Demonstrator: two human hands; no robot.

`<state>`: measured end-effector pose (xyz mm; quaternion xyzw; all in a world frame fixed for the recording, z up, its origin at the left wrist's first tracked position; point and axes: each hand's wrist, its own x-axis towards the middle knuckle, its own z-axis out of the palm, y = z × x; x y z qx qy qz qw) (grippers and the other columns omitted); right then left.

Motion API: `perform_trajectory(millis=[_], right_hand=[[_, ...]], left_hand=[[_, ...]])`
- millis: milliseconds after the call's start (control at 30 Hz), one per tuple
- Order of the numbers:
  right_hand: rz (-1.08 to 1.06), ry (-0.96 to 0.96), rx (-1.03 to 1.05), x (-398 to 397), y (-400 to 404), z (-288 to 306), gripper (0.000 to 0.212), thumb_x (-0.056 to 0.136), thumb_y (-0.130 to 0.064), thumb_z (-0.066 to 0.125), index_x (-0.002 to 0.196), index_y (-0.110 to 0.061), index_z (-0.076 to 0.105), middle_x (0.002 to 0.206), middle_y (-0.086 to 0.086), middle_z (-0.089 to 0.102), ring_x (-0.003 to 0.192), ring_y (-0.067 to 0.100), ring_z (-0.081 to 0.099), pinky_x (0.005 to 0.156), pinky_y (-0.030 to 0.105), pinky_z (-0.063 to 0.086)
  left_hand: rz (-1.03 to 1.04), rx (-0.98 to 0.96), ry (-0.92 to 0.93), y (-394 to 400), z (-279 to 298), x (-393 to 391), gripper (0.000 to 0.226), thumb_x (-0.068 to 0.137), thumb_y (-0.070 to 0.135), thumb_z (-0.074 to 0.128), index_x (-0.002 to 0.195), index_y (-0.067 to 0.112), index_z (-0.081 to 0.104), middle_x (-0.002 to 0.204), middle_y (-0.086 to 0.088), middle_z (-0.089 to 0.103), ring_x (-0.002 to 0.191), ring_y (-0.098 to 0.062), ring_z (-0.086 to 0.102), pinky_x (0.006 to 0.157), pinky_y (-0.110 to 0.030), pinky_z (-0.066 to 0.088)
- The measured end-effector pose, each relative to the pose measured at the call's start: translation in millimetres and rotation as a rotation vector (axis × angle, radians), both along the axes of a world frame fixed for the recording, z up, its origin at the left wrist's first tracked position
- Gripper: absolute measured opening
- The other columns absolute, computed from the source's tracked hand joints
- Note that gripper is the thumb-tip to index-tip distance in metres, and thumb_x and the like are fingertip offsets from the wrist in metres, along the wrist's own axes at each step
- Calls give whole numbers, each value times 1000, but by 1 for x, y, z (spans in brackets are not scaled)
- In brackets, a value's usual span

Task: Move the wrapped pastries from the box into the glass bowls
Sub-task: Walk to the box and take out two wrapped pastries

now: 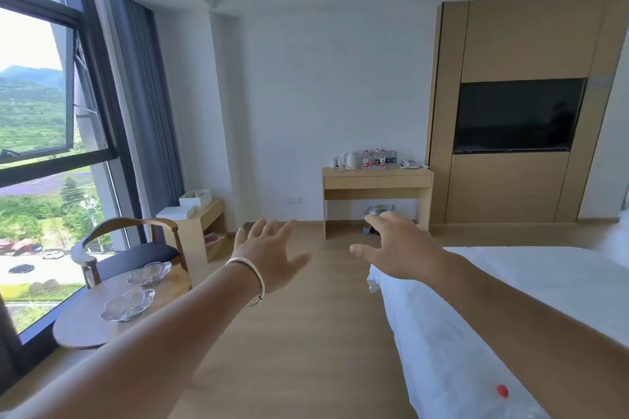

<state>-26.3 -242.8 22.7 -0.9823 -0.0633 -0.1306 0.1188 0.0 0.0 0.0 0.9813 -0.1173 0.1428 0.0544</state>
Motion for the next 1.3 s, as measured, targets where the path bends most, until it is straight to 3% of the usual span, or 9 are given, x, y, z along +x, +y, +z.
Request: perform_trajectory(millis=[367,600,933,1300], right_hand=[[-38,3,-29,138,19,3,70,89,-66,46,145,-26,35,142,1,41,132,20,37,107,48,34],[-77,15,-61,239,47,6,73,91,-62,46,149,-23,28,154,1,31,141,20,27,112,48,27],[-41,38,-60,349,68,-10,74,89,-65,46,149,-24,28,155,2,28,141,20,25,112,49,27],[6,37,20,505,23,-23,78,89,-63,49,151,-21,24,156,3,26,143,21,24,114,49,25]], left_hand=[[-61,0,-46,6,-1,148,75,90,68,28,151,33,4,159,-4,14,146,-22,1,115,-48,2],[-90,-9,-40,27,-4,256,73,90,66,29,151,32,5,158,-4,15,146,-23,2,116,-50,4],[-43,43,-11,54,-17,360,72,90,64,30,150,34,3,159,-5,15,146,-24,5,114,-50,5],[-7,85,10,16,-18,508,72,92,62,31,150,34,0,160,-4,9,147,-23,2,117,-51,4]])
